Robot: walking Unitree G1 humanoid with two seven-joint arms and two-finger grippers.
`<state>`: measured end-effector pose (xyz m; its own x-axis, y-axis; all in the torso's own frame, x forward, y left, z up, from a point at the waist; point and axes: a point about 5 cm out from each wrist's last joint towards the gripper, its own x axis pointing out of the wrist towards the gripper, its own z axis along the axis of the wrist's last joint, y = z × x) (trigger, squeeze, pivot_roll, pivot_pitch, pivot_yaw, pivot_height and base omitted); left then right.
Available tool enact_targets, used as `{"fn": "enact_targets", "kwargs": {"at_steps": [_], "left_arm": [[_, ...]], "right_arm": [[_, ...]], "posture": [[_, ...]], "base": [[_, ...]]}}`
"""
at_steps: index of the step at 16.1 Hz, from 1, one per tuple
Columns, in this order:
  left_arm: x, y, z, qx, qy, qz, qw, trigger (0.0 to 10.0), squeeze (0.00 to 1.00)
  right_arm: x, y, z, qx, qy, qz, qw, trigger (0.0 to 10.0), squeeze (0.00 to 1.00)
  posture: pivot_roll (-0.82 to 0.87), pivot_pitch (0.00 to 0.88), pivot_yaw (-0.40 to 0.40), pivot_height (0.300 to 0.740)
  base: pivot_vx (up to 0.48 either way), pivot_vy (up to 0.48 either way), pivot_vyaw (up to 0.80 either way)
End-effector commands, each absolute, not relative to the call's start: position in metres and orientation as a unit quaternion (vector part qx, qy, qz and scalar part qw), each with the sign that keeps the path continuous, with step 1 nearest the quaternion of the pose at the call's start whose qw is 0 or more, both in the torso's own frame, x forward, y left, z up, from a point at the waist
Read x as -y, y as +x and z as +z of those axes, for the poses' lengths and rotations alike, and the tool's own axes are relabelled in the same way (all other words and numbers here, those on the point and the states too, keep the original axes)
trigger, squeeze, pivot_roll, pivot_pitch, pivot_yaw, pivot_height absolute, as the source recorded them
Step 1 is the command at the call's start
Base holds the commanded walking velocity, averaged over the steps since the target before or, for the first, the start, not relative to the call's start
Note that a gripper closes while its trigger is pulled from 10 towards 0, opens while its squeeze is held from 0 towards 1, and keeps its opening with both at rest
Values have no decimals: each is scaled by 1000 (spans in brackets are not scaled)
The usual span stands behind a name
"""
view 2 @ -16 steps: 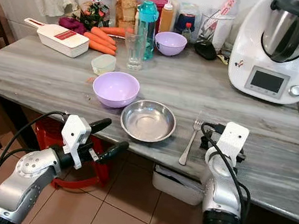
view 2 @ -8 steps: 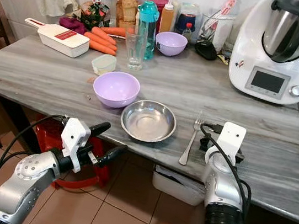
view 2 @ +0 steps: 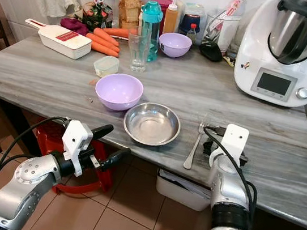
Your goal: Setting the table
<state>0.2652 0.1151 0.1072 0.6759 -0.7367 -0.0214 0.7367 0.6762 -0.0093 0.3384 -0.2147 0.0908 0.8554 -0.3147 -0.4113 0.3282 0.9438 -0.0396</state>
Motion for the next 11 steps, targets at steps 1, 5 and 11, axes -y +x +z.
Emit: {"fn": "enact_targets", "kwargs": {"at_steps": [1, 5, 11], "left_arm": [[-115, 264, 109, -11, 3, -408, 913, 10000, 0], [-115, 263, 108, -14, 2, -409, 912, 10000, 0], [-114, 263, 108, -14, 4, -411, 912, 10000, 0]], "right_arm": [[209, 342, 90, -219, 12, -150, 964, 10000, 0], [202, 345, 87, -225, 7, -129, 966, 10000, 0], [190, 347, 86, -223, 3, -93, 970, 10000, 0]], "posture": [[-75, 12, 8, 740], [-75, 12, 8, 740], [-71, 9, 4, 740]], "base": [[0, 0, 0], [0, 0, 0], [0, 0, 0]]}}
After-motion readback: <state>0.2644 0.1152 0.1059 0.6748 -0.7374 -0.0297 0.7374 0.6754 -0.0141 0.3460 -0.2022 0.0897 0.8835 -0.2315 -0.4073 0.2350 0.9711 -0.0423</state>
